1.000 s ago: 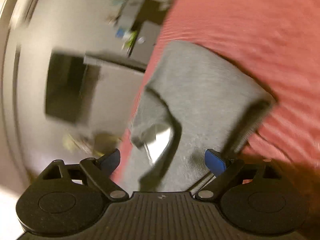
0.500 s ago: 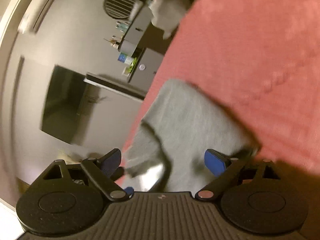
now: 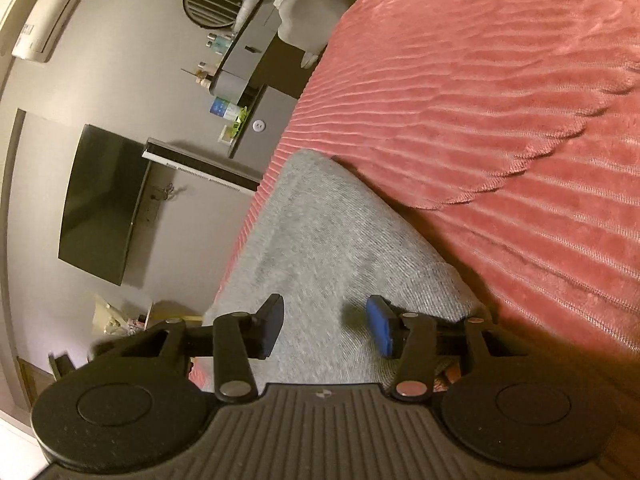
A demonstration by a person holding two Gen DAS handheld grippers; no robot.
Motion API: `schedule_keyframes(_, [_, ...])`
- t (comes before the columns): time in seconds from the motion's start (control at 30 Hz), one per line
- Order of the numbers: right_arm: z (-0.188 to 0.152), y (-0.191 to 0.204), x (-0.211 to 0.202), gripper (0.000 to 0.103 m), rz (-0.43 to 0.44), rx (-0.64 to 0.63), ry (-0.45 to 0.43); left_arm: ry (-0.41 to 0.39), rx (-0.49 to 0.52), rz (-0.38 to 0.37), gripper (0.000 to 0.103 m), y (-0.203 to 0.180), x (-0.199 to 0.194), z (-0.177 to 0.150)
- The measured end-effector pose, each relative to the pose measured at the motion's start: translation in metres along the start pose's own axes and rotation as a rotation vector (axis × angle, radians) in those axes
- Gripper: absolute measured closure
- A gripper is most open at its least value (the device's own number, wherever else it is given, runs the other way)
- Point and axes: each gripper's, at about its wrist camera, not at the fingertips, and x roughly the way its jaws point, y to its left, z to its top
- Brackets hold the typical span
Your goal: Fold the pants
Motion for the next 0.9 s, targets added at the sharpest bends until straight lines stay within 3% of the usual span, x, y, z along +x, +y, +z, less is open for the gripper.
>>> schedule_keyframes(0.1, [-0.001,0.006,0.006,0.056,-0.009,-0.014,-0.002,0.018,0.023,-0.088,0.031,-0.001,-0.027,-0.03])
schedule_keyframes(0.17, [-0.002,0.008,0.006,0.055,-0.014,-0.018,-0.003,0.066,0.047,-0.165,0.024,-0.007,-0.034,-0.054])
schedule_keyframes(0.23, [-0.003,0.009,0.005,0.055,-0.018,-0.02,-0.001,0.135,0.08,-0.19,0.023,-0.016,-0.028,-0.077])
schedule_keyframes(0.3, [-0.003,0.01,0.003,0.055,-0.024,-0.023,-0.001,0.184,0.082,-0.169,0.023,-0.015,-0.019,-0.091])
schedule_keyframes(0.47, [-0.006,0.016,0.001,0.055,-0.047,-0.052,-0.002,0.311,-0.127,-0.28,0.023,0.008,0.003,-0.102])
schedule_keyframes(0.8, [-0.005,0.015,0.001,0.055,-0.049,-0.05,0.001,0.321,-0.096,-0.272,0.024,-0.012,0.022,-0.104])
schedule_keyframes(0.87, [-0.005,0.015,0.001,0.054,-0.046,-0.05,0.003,0.312,-0.091,-0.262,0.036,-0.013,0.023,-0.102])
schedule_keyframes(0.9, [-0.005,0.015,0.001,0.054,-0.044,-0.049,0.002,0.305,-0.07,-0.251,0.054,-0.013,0.02,-0.101])
